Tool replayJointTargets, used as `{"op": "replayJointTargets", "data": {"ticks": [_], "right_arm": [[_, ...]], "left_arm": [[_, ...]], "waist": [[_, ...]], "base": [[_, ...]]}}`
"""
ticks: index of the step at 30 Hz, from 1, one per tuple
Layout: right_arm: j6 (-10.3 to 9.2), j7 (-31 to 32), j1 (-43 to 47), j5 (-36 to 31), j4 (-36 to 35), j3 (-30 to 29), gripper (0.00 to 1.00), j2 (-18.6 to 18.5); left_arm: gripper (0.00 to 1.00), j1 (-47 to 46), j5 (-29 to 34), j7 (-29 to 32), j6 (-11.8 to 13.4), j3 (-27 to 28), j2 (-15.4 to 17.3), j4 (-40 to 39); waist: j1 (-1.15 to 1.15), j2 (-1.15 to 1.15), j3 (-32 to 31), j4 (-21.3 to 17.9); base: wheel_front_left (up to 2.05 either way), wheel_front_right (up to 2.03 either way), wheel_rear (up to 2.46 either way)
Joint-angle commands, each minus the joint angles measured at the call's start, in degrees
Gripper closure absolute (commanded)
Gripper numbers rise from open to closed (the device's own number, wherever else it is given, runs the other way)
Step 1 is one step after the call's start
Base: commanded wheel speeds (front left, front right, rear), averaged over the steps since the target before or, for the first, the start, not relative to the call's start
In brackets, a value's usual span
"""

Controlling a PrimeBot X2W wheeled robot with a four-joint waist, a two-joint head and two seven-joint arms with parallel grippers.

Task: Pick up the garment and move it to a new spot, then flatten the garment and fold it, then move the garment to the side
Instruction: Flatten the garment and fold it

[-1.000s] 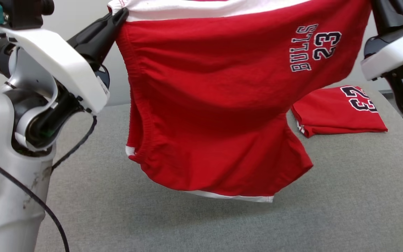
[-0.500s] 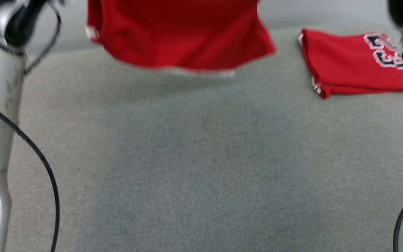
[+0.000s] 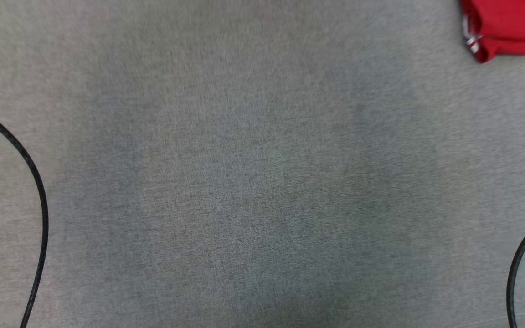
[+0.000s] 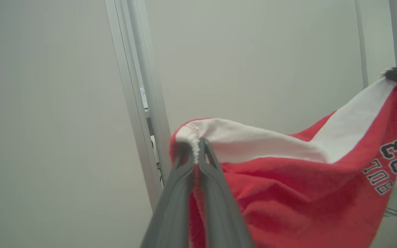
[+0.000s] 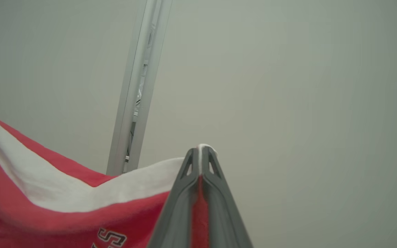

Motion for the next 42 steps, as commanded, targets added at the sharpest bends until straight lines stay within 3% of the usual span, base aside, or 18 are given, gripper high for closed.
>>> {"op": "replayJointTargets", "data": {"ticks": [1,6,9,17,22,30,35,42], "right_arm": [[-0.02,-0.01,0.73,-0.68,-1.39,-0.66,1.00,0.12],[-0.02,-0.02,8.25,0.77,-4.21,1.66,1.00,-1.61],[-0.02,-0.02,15.34,4.71,-4.47,3.07,1.00,-2.93],[-0.02,-0.01,34.88,13.17,-10.31,6.22,1.00,-8.44],[-0.03,-0.01,48.94,15.56,-16.44,5.71,1.00,-11.39],[-0.03,-0.02,65.82,14.93,-25.55,2.58,1.00,-12.09],[-0.04,-0.02,73.51,12.42,-27.92,-0.41,1.00,-11.58],[-0.09,-0.02,82.28,10.57,-30.21,-3.40,1.00,-11.02]], "left_arm": [[1.00,0.33,-1.80,-0.25,0.01,-1.07,0.45,-1.44],[1.00,7.47,-6.40,-0.30,0.01,-6.06,2.78,-8.13],[1.00,14.80,-10.02,-0.31,0.01,-8.85,6.06,-13.33],[1.00,36.71,-16.81,-0.31,0.00,-7.50,14.38,-26.62],[1.00,52.31,-15.30,-0.31,1.04,-6.72,17.75,-35.49],[1.00,68.14,-11.01,-0.31,4.26,-6.53,16.96,-42.13],[1.00,74.83,-7.97,-0.32,6.96,-6.63,16.11,-43.23],[1.00,81.98,-6.46,-0.32,10.14,-8.02,17.46,-45.12]], "waist": [[0.00,0.00,5.59,1.08],[0.00,0.00,5.88,3.02],[0.00,0.00,3.61,3.55],[0.00,0.00,-2.94,3.61],[0.00,0.00,-7.82,3.58],[0.00,0.00,-14.40,3.53],[0.00,0.00,-17.58,3.24],[0.00,0.00,-20.86,3.02]], "base": [[0.00,0.00,0.00],[0.00,0.00,0.00],[0.00,0.00,0.00],[0.00,0.00,0.00],[0.00,0.00,0.00],[0.00,0.00,0.00],[0.00,0.00,0.00],[0.00,0.00,0.00]]}}
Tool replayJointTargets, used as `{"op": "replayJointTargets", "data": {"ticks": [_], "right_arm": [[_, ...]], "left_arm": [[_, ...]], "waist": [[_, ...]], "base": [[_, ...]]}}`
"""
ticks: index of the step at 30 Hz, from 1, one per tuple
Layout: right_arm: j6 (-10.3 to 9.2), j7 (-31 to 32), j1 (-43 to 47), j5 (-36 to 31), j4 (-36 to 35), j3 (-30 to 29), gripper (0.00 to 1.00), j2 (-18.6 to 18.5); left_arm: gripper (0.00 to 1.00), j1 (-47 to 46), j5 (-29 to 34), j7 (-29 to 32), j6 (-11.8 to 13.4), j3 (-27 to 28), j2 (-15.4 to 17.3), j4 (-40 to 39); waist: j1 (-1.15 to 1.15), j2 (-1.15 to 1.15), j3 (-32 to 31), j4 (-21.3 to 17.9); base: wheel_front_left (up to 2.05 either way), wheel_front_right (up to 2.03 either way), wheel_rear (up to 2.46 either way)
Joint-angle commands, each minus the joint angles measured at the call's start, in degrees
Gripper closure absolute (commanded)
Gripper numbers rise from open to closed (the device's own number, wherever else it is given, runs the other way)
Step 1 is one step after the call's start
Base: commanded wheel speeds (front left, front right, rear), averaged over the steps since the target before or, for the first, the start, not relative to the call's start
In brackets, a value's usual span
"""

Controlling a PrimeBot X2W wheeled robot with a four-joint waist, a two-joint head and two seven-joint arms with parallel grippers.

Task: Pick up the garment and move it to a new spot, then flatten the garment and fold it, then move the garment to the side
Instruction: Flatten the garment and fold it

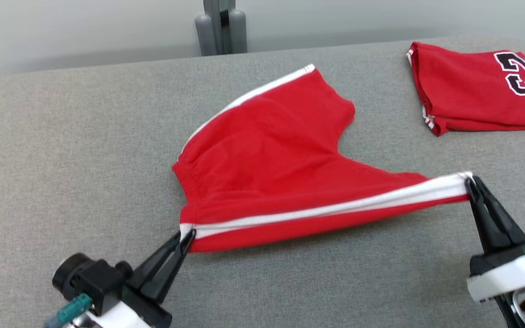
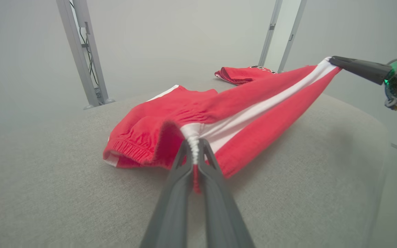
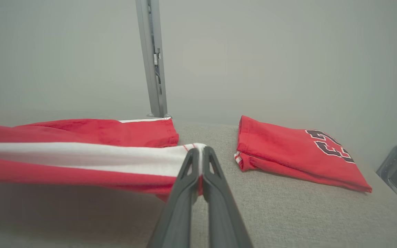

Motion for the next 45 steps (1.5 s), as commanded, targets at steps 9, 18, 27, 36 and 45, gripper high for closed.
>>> {"op": "replayJointTargets", "data": {"ticks": [9,18,27,36,45], "right_arm": [[-0.18,4.34,6.26,-0.02,-5.67,-3.56,1.00,-1.46],[-0.16,12.47,-4.42,-0.85,0.63,-1.46,1.00,-0.16],[-0.15,13.24,-25.86,-3.30,15.98,3.76,1.00,-0.13],[-0.15,7.80,-42.62,-6.17,32.74,9.70,1.00,0.66],[-0.15,3.57,-53.73,-7.31,47.86,14.10,1.00,2.58]], "left_arm": [[1.00,4.86,-4.30,3.82,2.15,-0.24,1.13,-5.34],[1.00,0.47,-15.09,8.82,0.81,1.54,-6.11,-1.76],[1.00,-8.90,-22.95,10.63,0.26,5.48,-14.36,7.43],[1.00,-16.87,-24.27,9.30,-1.28,7.05,-19.41,15.80],[1.00,-22.03,-23.59,6.71,-3.89,6.97,-22.66,23.59]], "waist": [[0.00,0.00,-2.77,1.29],[0.00,0.00,-0.70,3.09],[0.00,0.00,5.50,7.42],[0.00,0.00,11.11,11.47],[0.00,0.00,13.90,13.65]], "base": [[0.00,0.00,0.00],[0.00,0.00,0.00],[0.00,0.00,0.00],[0.00,0.00,0.00],[0.00,0.00,0.00]]}}
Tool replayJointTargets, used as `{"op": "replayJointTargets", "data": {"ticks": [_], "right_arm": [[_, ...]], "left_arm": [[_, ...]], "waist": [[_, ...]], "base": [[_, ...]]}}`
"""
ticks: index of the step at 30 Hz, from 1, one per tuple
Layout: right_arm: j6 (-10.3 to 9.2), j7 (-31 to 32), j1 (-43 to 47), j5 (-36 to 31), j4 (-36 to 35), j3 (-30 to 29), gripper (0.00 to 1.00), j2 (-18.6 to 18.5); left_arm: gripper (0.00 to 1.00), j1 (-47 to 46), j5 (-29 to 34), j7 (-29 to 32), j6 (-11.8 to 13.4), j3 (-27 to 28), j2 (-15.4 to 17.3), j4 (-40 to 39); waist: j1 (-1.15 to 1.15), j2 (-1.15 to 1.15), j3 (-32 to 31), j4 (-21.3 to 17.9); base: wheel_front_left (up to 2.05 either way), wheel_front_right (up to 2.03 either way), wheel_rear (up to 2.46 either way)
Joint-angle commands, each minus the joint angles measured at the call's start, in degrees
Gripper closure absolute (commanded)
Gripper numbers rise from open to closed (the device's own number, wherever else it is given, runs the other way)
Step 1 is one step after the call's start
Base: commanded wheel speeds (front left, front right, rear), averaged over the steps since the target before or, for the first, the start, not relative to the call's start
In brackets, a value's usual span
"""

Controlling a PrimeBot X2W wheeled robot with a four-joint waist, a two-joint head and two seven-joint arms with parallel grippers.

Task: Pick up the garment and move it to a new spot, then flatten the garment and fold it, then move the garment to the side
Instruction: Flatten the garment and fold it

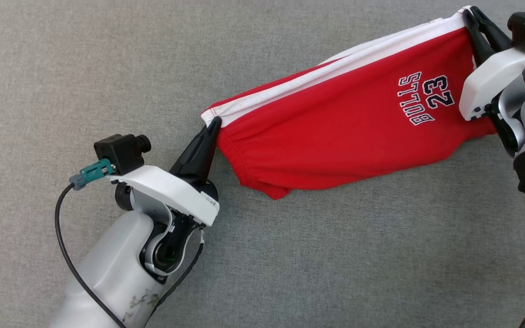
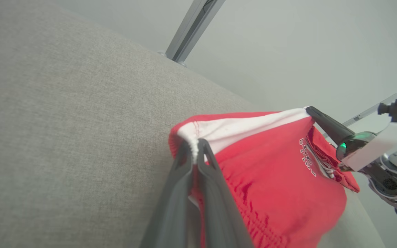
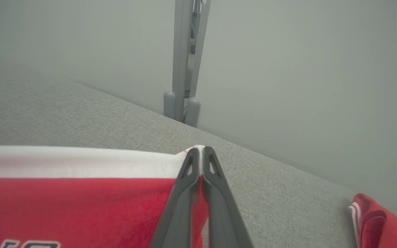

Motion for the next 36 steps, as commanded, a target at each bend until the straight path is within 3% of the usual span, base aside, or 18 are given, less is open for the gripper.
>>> {"op": "replayJointTargets", "data": {"ticks": [1,4,10,11,12,13,15,16,17,18,21,28,32,36], "right_arm": [[-0.12,-0.46,-1.55,-0.08,2.21,0.51,1.00,-0.17],[-0.12,-0.63,-3.94,-0.03,5.52,1.31,1.00,0.23],[-0.12,-1.40,-7.07,-0.13,10.38,2.88,0.96,1.09],[-0.12,-1.68,-7.41,-0.11,10.96,3.09,0.83,1.21],[-0.12,-2.13,-7.69,-0.11,11.30,3.30,0.57,1.32],[-0.12,-2.13,-7.69,-0.11,11.30,3.30,0.57,1.32],[-0.12,-2.97,-7.99,-0.26,11.45,3.49,0.00,1.38],[-0.12,-3.36,-7.99,-0.23,11.29,3.47,0.00,1.47],[-0.12,-3.73,-7.91,-0.26,11.05,3.33,0.00,1.46],[-0.12,-3.80,-7.68,-0.34,10.76,3.14,0.00,1.42],[-0.09,-4.13,-5.94,-0.02,8.58,2.36,0.00,1.45],[-0.09,-4.02,4.37,-0.07,-4.47,-2.22,0.00,1.54],[-0.09,-3.96,12.59,-0.31,-11.75,-4.43,0.00,2.70],[-0.09,-3.93,20.59,-0.59,-17.89,-6.68,0.00,4.04]], "left_arm": [[1.00,-1.56,0.33,-0.53,-0.84,0.08,-0.07,1.35],[1.00,-3.21,0.80,-0.79,-1.79,-0.29,-0.47,3.61],[0.82,-5.89,1.32,-0.88,-3.65,-1.56,-1.71,7.42],[0.78,-6.13,1.32,-0.89,-3.70,-1.70,-1.88,8.04],[0.75,-6.42,1.49,-1.07,-3.72,-1.73,-1.91,8.76],[0.75,-6.42,1.49,-1.07,-3.72,-1.73,-1.91,8.76],[0.60,-6.85,1.77,-1.35,-3.44,-1.86,-1.96,10.09],[0.54,-7.08,2.12,-1.75,-3.31,-1.91,-1.97,10.73],[0.32,-7.18,2.19,-1.90,-3.34,-1.94,-2.01,11.28],[0.02,-7.18,2.29,-2.13,-3.38,-1.99,-2.08,11.82],[0.00,-6.73,3.20,-2.98,-2.41,-2.12,-1.80,13.10],[0.00,-2.19,7.04,-6.40,2.19,-1.16,0.19,11.11],[0.00,3.45,10.65,-7.23,6.25,1.34,1.62,5.71],[0.00,11.23,18.24,-7.29,10.80,6.61,1.87,-3.69]], "waist": [[0.00,0.00,0.72,0.43],[0.00,0.00,1.70,0.56],[0.00,0.00,2.93,0.65],[0.00,0.00,2.96,0.64],[0.00,0.00,2.94,0.59],[0.00,0.00,2.94,0.59],[0.00,0.00,2.69,0.52],[0.00,0.00,2.47,0.46],[0.00,0.00,2.19,0.37],[0.00,0.00,1.86,0.26],[0.00,0.00,0.51,-0.23],[0.00,0.00,-4.38,-2.31],[0.00,0.00,-7.50,-3.61],[0.00,0.00,-10.68,-4.27]], "base": [[0.00,0.00,0.00],[0.00,0.00,0.00],[0.00,0.00,0.00],[0.00,0.00,0.00],[0.00,0.00,0.00],[0.00,0.00,0.00],[0.00,0.00,0.00],[0.00,0.00,0.00],[0.00,0.00,0.00],[0.00,0.00,0.00],[0.00,0.00,0.00],[0.00,0.00,0.00],[0.00,0.00,0.00],[0.00,0.00,0.00]]}}
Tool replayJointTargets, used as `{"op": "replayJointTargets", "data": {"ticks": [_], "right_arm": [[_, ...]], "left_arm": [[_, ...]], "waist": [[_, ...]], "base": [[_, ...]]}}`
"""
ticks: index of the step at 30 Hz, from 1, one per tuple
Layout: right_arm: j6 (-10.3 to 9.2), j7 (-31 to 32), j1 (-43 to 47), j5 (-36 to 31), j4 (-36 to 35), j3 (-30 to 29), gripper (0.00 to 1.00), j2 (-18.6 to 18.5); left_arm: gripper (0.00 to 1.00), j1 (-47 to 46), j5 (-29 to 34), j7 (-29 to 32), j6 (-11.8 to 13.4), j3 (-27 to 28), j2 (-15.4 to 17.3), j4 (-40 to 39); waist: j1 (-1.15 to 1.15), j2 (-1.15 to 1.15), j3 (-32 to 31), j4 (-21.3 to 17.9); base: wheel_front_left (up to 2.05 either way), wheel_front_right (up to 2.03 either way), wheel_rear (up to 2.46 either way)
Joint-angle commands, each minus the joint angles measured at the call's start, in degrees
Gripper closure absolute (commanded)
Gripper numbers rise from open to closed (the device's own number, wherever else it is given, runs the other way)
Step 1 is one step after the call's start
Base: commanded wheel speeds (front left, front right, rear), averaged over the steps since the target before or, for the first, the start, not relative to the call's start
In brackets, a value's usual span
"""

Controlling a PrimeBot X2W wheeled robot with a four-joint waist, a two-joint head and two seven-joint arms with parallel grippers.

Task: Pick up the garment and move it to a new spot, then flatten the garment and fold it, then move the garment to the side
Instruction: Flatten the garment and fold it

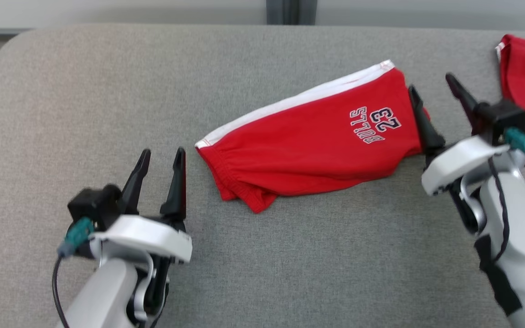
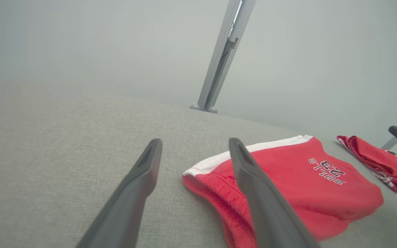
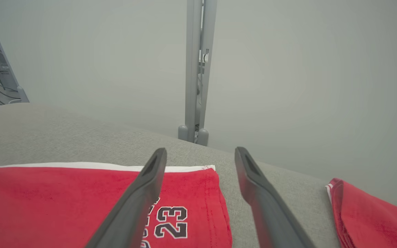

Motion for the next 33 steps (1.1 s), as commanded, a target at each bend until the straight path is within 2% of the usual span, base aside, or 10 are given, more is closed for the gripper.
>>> {"op": "replayJointTargets", "data": {"ticks": [1,8,16,24,33], "right_arm": [[-0.04,-0.02,2.21,-0.14,-1.36,-0.62,0.00,0.48],[-0.03,-0.02,13.21,0.21,-6.19,-2.80,0.00,3.50],[-0.03,-0.02,20.80,1.41,-9.13,-6.14,0.00,4.73],[-0.03,-0.01,23.59,4.31,-7.28,-10.05,0.00,4.84],[-0.03,2.66,14.84,11.69,4.59,-12.37,0.00,1.35]], "left_arm": [[0.00,2.68,2.32,-0.18,1.03,1.09,0.18,-1.92],[0.00,15.13,16.57,-0.20,4.44,5.76,-0.69,-13.43],[0.00,24.68,26.85,-0.21,5.46,6.41,-2.53,-17.98],[0.00,27.44,30.27,-0.21,4.24,6.56,-4.42,-18.28],[0.00,25.08,32.95,-0.22,1.42,5.23,-5.90,-17.95]], "waist": [[0.00,0.00,-2.45,-0.91],[0.00,0.00,-7.67,-1.24],[0.00,0.00,-10.52,0.16],[0.00,0.00,-11.40,1.64],[0.00,0.00,-7.89,4.88]], "base": [[0.00,0.00,0.00],[0.00,0.00,0.00],[0.00,0.00,0.00],[0.00,0.00,0.00],[0.00,0.00,0.00]]}}
